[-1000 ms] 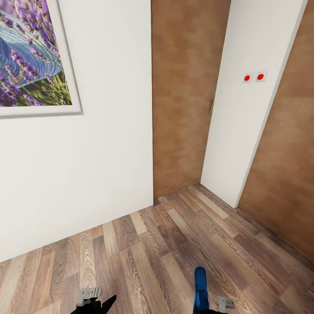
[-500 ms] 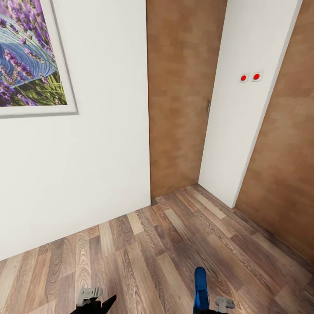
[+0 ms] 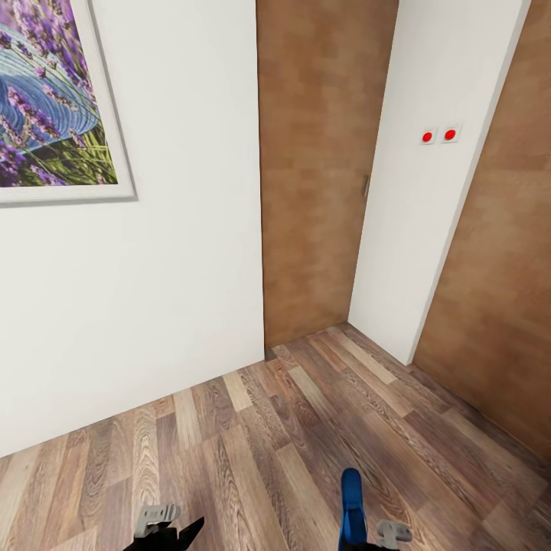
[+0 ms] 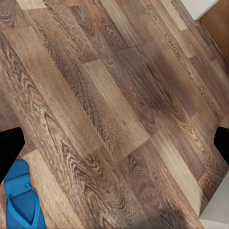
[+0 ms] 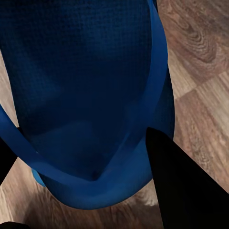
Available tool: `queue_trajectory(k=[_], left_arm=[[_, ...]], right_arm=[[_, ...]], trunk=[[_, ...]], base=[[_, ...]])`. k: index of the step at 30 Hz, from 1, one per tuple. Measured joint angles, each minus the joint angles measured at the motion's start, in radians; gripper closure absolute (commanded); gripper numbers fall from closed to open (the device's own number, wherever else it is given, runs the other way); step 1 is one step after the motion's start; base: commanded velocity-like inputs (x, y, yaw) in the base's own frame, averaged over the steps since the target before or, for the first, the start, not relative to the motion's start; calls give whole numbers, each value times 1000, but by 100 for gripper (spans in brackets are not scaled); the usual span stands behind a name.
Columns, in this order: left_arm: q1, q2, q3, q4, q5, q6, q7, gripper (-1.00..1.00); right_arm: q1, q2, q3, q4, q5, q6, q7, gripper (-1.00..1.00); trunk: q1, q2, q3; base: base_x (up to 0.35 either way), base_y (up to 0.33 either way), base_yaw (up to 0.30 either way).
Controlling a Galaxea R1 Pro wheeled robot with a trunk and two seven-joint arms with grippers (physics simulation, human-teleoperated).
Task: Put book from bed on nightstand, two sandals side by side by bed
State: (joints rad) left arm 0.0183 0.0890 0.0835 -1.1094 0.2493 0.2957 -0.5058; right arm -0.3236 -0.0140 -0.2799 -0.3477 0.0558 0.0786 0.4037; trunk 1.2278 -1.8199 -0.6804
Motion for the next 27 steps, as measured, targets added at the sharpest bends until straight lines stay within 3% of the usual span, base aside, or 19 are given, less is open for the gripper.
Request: queue_trajectory(k=[9,15,17,21,24,25,27], left_arm=[[0,0,1,0,1,1,-3,-100],[0,0,0,0,3,2,-7,-100],[0,0,0,0,3,2,-7,-100],[0,1,0,0,2,2,-8,-100],[0,1,0,0,1,2,-8,-100],[0,1,0,0,0,2,-8,-100],[0,1,0,0,-1,2,-7,-100]], right_arm=[[-7,5,-4,-18,-3,48,-1,100],[-89,7,-6,-50,-23,279,7,100],[-103,6,-6,-83,-41,309,8,100],[-116,6,-10,-205,-117,358,14,100],[-117,6,-11,-285,-175,458,20,100],[-118,3,-10,-321,-217,510,22,100],[-118,1,-9,-350,-261,553,30,100]], trunk=[[0,0,0],[0,0,0],[0,0,0],[0,0,0],[0,0,0],[0,0,0],[0,0,0]], base=[[0,0,0],[0,0,0],[0,0,0],[0,0,0],[0,0,0],[0,0,0],[0,0,0]])
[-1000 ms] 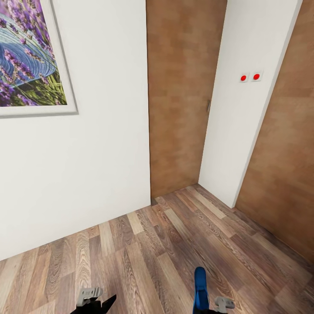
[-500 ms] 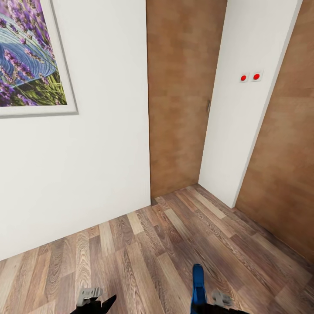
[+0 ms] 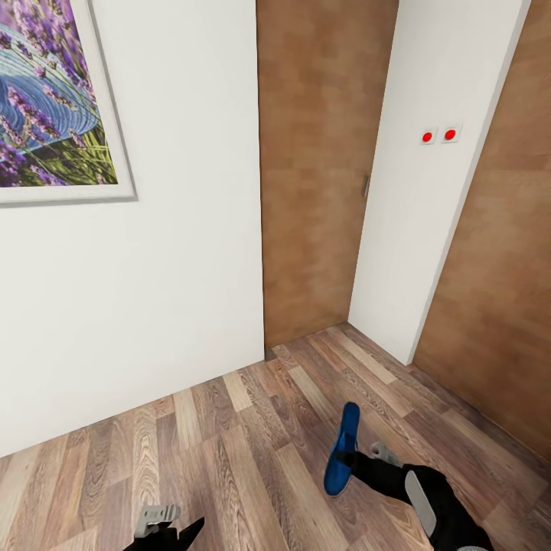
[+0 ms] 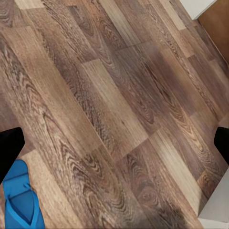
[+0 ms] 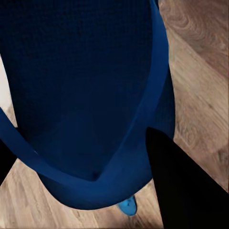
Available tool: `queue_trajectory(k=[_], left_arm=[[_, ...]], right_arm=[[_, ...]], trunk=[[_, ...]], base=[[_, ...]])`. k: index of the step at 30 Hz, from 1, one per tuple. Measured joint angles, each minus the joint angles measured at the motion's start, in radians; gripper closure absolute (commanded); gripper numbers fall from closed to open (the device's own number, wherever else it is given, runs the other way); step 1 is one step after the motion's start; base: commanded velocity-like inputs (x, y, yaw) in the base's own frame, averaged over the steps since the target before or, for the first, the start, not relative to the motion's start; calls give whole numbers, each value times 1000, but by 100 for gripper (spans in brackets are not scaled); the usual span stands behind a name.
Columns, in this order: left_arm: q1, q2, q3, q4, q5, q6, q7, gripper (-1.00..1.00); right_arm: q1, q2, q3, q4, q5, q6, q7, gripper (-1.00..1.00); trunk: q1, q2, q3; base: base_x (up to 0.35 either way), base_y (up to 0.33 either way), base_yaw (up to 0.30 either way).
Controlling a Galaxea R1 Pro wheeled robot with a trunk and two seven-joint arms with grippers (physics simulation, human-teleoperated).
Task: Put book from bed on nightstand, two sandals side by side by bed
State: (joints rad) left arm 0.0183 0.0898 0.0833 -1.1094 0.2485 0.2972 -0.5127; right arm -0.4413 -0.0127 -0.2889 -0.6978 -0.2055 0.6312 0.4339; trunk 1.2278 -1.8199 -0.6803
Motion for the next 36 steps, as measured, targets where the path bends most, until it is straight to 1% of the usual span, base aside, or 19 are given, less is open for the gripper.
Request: queue_trajectory(k=[1,5,8,10,11,12,14,15,17,18,19,21,22,24,25,26,29,32,36], left_arm=[[0,0,0,0,-1,0,0,-100],[0,1,0,-16,-1,2,5,-100],[-7,0,0,-66,-2,11,13,-100],[-26,0,0,-113,-2,31,35,-100],[-42,0,0,-144,-2,65,61,-100],[-58,-1,-1,-170,-3,117,98,-100],[-99,-11,-2,-199,0,244,217,-100],[-113,-16,-3,-203,2,274,255,-100],[-171,-40,-17,-208,9,363,412,-100],[-196,-57,-32,-201,8,389,488,-100],[-207,-66,-40,-193,4,398,524,-100],[-229,-90,-64,-137,0,416,647,-100],[-235,-96,-71,-99,1,416,691,-100],[-241,-102,-77,-42,2,399,728,-100],[-243,-104,-78,-12,3,375,741,-100],[-245,-106,-80,23,4,323,753,-100],[-246,-107,-82,84,4,232,764,-100],[-247,-108,-83,100,2,216,766,-100],[-248,-109,-85,104,2,213,765,-100]], right_arm=[[0,-1,0,-9,-26,15,19,100],[0,-2,3,-18,-48,30,99,100],[0,-2,3,-19,-45,30,113,100],[0,-3,3,-19,-46,31,116,100],[0,-3,3,-19,-46,31,117,100],[0,-3,3,-19,-46,31,118,100],[0,-3,3,-20,-46,31,119,100],[0,-3,3,-20,-46,31,119,100],[0,-3,3,-19,-46,31,118,100],[0,-3,3,-19,-46,31,118,100],[0,-3,3,-19,-46,31,118,100],[0,-3,3,-19,-45,31,117,100],[0,-2,3,-18,-44,31,116,100],[0,-2,3,-18,-44,31,116,100],[0,-2,3,-18,-43,31,116,100],[0,-2,3,-18,-43,31,115,100],[0,-1,3,-18,-44,31,116,100],[0,-1,3,-18,-44,31,116,100],[0,-1,3,-18,-42,30,115,100]], trunk=[[0,0,0],[0,0,0],[0,0,0],[0,0,0],[0,0,0],[0,0,0],[0,0,0],[0,0,0],[0,0,0],[0,0,0],[0,0,0],[0,0,0],[0,0,0],[0,0,0],[0,0,0],[0,0,0],[0,0,0],[0,0,0],[15,-28,-12]], base=[[0,0,0],[0,0,0],[0,0,0],[0,0,0],[0,0,0],[0,0,0],[0,0,0],[0,0,0],[0,0,0],[0,0,0],[0,0,0],[0,0,0],[0,0,0],[0,0,0],[0,0,0],[0,0,0],[0,0,0],[0,0,0],[0,0,0]])
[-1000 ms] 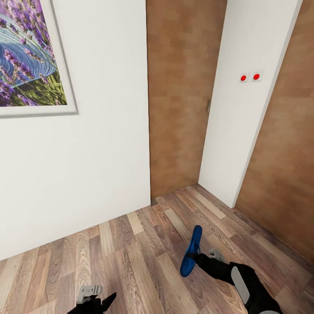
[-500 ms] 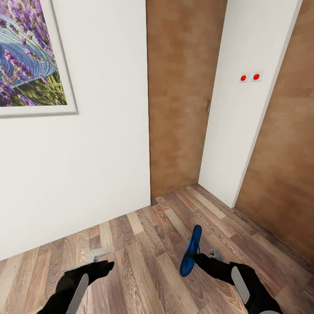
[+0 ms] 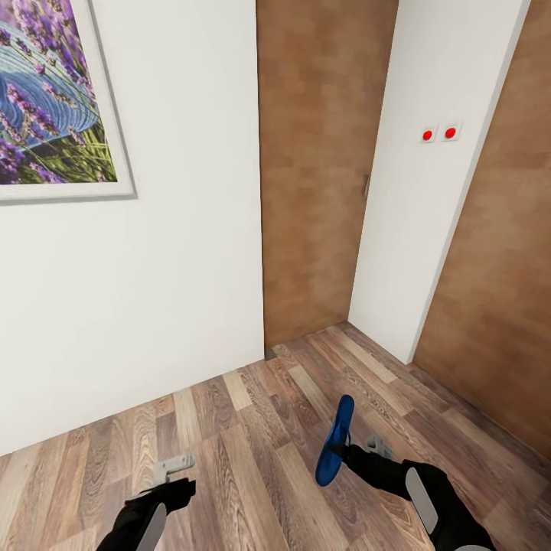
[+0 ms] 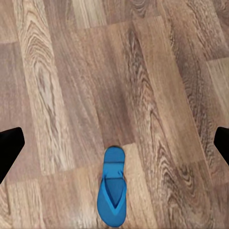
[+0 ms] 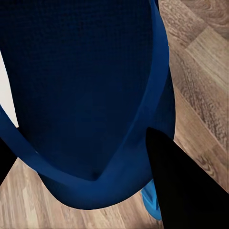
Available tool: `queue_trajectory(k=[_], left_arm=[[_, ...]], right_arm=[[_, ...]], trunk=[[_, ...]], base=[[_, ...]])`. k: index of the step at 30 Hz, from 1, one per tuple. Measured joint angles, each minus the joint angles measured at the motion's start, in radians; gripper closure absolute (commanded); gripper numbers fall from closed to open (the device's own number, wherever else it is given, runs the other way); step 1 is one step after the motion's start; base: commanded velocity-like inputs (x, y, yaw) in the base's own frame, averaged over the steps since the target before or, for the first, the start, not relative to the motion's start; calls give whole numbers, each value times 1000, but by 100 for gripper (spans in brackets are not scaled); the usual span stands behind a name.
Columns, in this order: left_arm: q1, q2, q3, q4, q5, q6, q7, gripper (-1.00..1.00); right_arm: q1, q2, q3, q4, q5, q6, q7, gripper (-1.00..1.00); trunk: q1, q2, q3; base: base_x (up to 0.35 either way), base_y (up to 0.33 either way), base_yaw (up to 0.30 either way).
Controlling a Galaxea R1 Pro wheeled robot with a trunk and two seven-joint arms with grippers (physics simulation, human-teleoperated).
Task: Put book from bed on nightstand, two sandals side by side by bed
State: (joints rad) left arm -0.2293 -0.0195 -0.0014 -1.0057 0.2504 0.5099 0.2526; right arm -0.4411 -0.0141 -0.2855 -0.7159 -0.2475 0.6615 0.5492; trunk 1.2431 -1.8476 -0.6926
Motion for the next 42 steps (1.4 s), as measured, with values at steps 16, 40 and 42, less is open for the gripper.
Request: queue_trajectory(k=[16,40,42], left_arm=[[0,-14,-119,7,5,1,-2,-100],[0,-16,-120,7,4,2,-1,-100],[1,-16,-121,7,4,2,-1,-100]], right_arm=[[0,7,2,0,0,-1,0,100],[0,-15,-5,-57,-10,114,3,100],[0,-15,-5,-57,-11,114,3,100]], trunk=[[61,-112,-50],[153,-280,-125],[161,-294,-132]], base=[[0,0,0],[0,0,0],[0,0,0]])
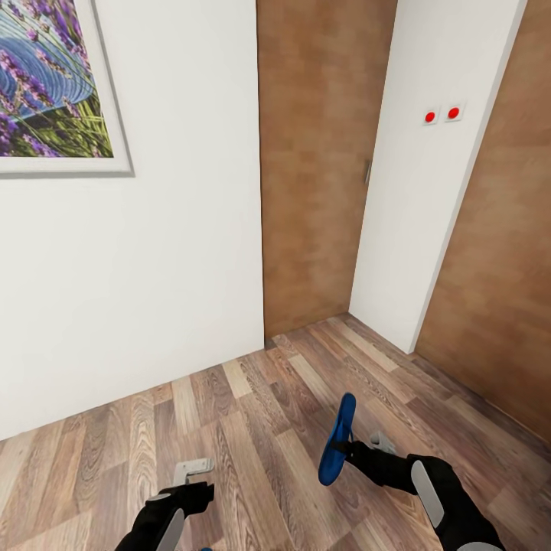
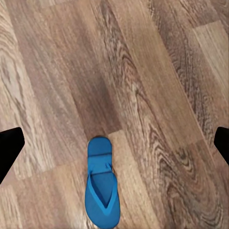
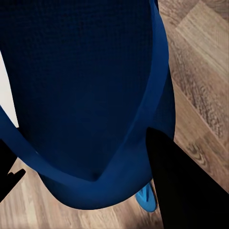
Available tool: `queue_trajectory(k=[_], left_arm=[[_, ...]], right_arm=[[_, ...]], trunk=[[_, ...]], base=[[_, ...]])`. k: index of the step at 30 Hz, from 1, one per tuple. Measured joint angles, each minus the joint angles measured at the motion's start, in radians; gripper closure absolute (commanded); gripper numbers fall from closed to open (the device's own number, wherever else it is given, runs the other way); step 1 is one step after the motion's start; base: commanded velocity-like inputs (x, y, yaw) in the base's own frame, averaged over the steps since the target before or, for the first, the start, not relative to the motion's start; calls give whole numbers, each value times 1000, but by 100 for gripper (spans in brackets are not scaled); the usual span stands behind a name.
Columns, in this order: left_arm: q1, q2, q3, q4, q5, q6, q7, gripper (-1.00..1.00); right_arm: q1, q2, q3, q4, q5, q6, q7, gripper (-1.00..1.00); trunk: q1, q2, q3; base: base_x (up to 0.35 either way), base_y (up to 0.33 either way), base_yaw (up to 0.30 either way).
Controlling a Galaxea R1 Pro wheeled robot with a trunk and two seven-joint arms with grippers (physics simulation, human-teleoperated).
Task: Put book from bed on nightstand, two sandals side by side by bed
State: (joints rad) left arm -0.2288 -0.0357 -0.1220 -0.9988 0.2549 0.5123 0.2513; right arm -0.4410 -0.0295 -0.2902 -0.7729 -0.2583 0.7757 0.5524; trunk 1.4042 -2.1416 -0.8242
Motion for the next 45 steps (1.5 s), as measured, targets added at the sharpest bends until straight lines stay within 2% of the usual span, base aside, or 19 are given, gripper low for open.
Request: queue_trajectory(k=[45], left_arm=[[0,-1,0,49,-2,-6,-1,-100]], right_arm=[[0,3,2,0,0,0,-2,100]], trunk=[[173,-315,-141]], base=[[0,0,0]])
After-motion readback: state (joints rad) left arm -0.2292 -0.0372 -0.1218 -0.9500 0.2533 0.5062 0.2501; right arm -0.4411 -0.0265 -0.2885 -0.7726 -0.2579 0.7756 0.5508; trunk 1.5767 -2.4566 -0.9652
